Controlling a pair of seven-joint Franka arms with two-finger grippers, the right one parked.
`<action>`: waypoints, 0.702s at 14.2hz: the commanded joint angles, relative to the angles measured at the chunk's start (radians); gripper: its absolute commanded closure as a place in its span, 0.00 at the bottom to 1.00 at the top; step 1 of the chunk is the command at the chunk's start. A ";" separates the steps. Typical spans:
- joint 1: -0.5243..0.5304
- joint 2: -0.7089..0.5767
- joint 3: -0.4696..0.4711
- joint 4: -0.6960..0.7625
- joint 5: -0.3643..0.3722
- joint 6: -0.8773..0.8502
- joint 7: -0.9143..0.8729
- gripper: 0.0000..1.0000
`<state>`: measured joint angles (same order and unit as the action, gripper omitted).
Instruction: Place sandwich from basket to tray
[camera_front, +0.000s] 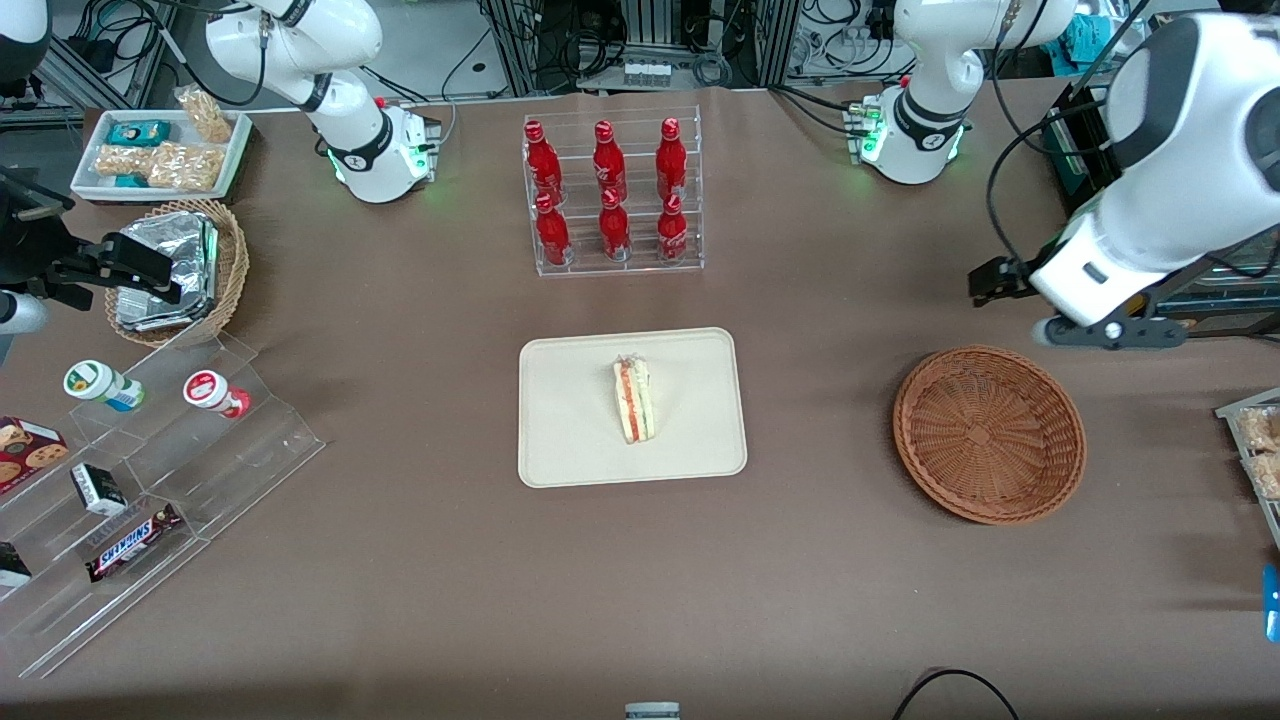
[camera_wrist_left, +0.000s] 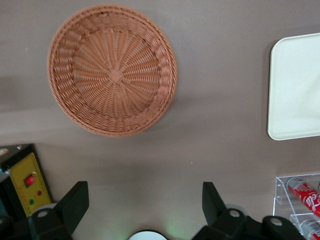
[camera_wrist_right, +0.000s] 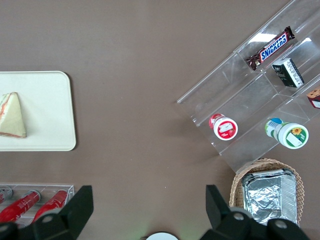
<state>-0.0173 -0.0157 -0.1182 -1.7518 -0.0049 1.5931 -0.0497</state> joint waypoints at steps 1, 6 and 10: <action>0.023 -0.020 0.008 0.044 -0.004 -0.018 0.044 0.00; 0.022 -0.012 0.067 0.112 -0.006 -0.018 0.044 0.00; 0.022 -0.018 0.071 0.112 -0.007 -0.033 0.042 0.00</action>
<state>-0.0027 -0.0281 -0.0431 -1.6522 -0.0049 1.5911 -0.0193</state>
